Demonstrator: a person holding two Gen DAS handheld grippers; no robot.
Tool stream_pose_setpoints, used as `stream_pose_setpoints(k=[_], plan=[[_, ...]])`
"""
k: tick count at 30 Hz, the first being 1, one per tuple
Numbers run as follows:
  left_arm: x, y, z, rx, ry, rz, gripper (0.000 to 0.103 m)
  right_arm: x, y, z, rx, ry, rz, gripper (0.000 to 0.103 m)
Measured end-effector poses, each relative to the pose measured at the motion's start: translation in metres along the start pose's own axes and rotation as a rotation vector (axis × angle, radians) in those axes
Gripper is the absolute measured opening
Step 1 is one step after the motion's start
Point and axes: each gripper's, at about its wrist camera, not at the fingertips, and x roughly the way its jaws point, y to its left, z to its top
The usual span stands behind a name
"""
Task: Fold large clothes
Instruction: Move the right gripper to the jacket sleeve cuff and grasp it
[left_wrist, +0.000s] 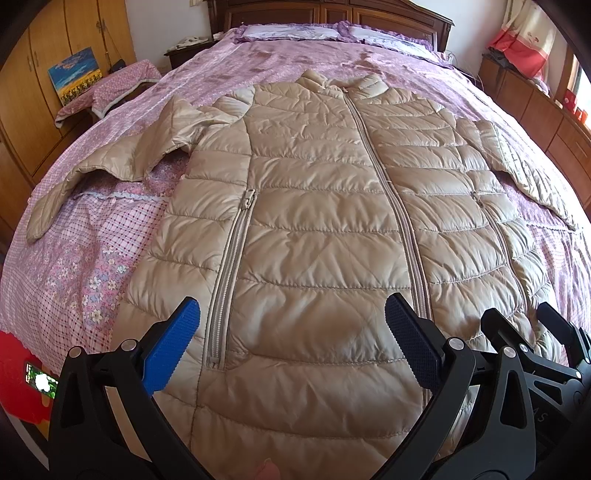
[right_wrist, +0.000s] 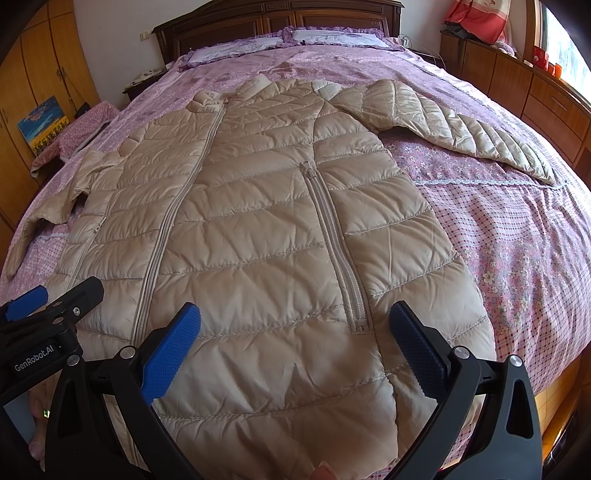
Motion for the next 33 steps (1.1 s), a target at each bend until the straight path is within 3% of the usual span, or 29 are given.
stream_pose_setpoints(k=[9,15,19,26,33], plan=[[0.001,-0.002,-0.001,0.008,0.003,0.003,0.100,-0.002,-0.004,0.003,0.010,-0.013,0.014,0.098],[-0.002,-0.009,0.012,0.026,0.010,-0.011,0.100,-0.012,-0.029,0.023,0.030,-0.061,0.022,0.098],[0.000,-0.015,0.022,0.041,0.016,-0.014,0.100,-0.010,-0.069,0.043,0.114,-0.061,0.044,0.098],[0.006,-0.031,0.042,0.067,0.021,-0.007,0.100,0.011,-0.160,0.081,0.208,-0.067,-0.071,0.098],[0.023,-0.041,0.052,0.070,0.060,0.005,0.100,0.031,-0.273,0.109,0.420,-0.084,-0.163,0.098]])
